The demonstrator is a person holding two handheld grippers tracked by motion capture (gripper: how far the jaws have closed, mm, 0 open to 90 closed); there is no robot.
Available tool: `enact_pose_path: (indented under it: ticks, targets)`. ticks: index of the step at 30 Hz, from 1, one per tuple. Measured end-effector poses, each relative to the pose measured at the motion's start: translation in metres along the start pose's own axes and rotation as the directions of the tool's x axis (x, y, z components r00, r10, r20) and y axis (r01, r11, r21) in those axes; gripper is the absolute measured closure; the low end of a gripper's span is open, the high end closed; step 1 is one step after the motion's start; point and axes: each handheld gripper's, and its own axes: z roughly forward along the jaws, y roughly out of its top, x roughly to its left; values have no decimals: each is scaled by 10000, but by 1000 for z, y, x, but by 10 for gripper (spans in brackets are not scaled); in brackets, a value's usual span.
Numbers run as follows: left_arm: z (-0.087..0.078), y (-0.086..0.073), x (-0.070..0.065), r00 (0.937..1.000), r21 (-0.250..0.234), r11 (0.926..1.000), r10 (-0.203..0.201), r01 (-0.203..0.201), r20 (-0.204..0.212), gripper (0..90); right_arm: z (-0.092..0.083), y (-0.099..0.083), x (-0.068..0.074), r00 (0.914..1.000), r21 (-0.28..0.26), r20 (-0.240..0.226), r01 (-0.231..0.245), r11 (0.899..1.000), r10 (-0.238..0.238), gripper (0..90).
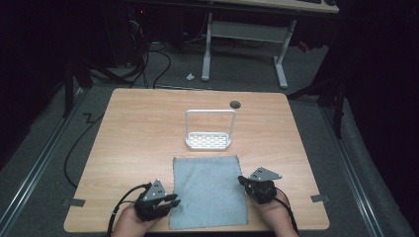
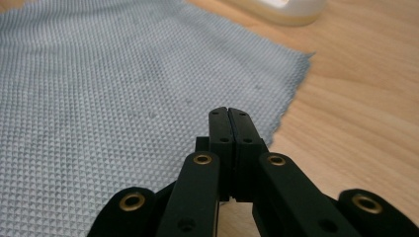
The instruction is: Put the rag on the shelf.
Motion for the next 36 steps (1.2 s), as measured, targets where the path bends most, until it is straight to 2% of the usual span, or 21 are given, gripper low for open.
enact_pose_path:
  ticks: [2, 5, 6, 7, 10, 12, 16, 17, 18, 19, 20, 22, 24, 27, 29, 30, 31, 32, 34, 36]
  targets:
    - [5, 5, 6, 9990, -99, 9992, -400, 398, -212, 749, 2, 0, 1, 10000, 129, -35, -13, 9999, 13, 900]
    - [15, 7, 8, 9987, 268, 9990, -353, 363, -363, 762, 8, -2, 2, 10000, 439, -25, 21, 9990, -20, 900]
    - [17, 6, 8, 9991, 451, 9985, -305, 319, -308, 765, 9, -2, 2, 10000, 368, -32, 0, 9993, 1, 900]
    - [17, 5, 6, 9994, 394, 9990, -204, 215, -287, 766, 8, -2, 1, 10000, 412, -32, -30, 9991, 32, 900]
    - [14, 2, 2, 9996, 464, 9985, -292, 289, 50, 769, 5, -4, 3, 10000, 447, -83, -17, 9990, 20, 900]
    - [10, -1, -3, 9994, 520, 9985, -186, 170, 295, 767, 2, -7, 5, 9998, 457, -188, -60, 9989, 69, 900]
    - [5, -5, -7, 9989, 659, 9978, -37, 7, 458, 752, -6, -10, 12, 9971, 633, -743, -94, 9979, 141, 899]
    - [4, -5, -6, 9991, 645, 9979, -25, -2, 414, 747, -8, -9, 13, 9970, 510, -770, -61, 9987, 101, 894]
    - [4, -5, -5, 9994, 590, 9983, -28, 8, 338, 729, -14, -4, 14, 9969, 89, -771, -125, 9999, 132, 884]
    - [3, -4, -2, 9995, 501, 9987, -141, 128, 266, 729, -14, -4, 14, 9969, 89, -771, -125, 9999, 132, 884]
    - [1, -4, 2, 9993, 362, 9988, -331, 326, 153, 713, -17, -1, 15, 9978, -250, -654, -139, 9996, 122, 872]
    - [-3, -3, 10, 9975, -23, 9976, -687, 687, -144, 708, -18, -1, 14, 9983, -319, -579, -132, 9994, 113, 871]
    - [-5, -1, 20, 9918, -342, 9938, -1080, 1058, -683, 692, -16, -2, 14, 9985, -265, -540, -145, 9995, 131, 856]
    - [-4, 3, 38, 9744, -889, 9819, -1783, 1671, -1372, 653, -12, -4, 10, 9986, -139, -484, -232, 9996, 225, 841]
    - [1, 6, 46, 9643, -764, 9843, -1716, 1591, -2018, 637, -11, -4, 8, 9985, -150, -460, -306, 9994, 299, 837]
    - [4, 8, 50, 9587, -812, 9803, -1935, 1802, -2085, 632, -12, -4, 7, 9983, -201, -488, -320, 9993, 310, 833]
    - [7, 11, 55, 9558, -851, 9740, -2226, 2098, -1919, 632, -13, -3, 6, 9981, -255, -496, -368, 9990, 355, 830]
    - [10, 13, 58, 9526, -908, 9713, -2340, 2200, -1943, 632, -14, -3, 6, 9980, -301, -502, -408, 9987, 392, 827]
    - [18, 18, 61, 9514, -702, 9762, -2156, 2050, -2199, 624, -16, -3, 4, 9978, -387, -500, -447, 9983, 427, 824]
    - [24, 23, 64, 9467, -671, 9741, -2257, 2159, -2297, 608, -17, -3, 2, 9975, -423, -515, -498, 9979, 476, 819]
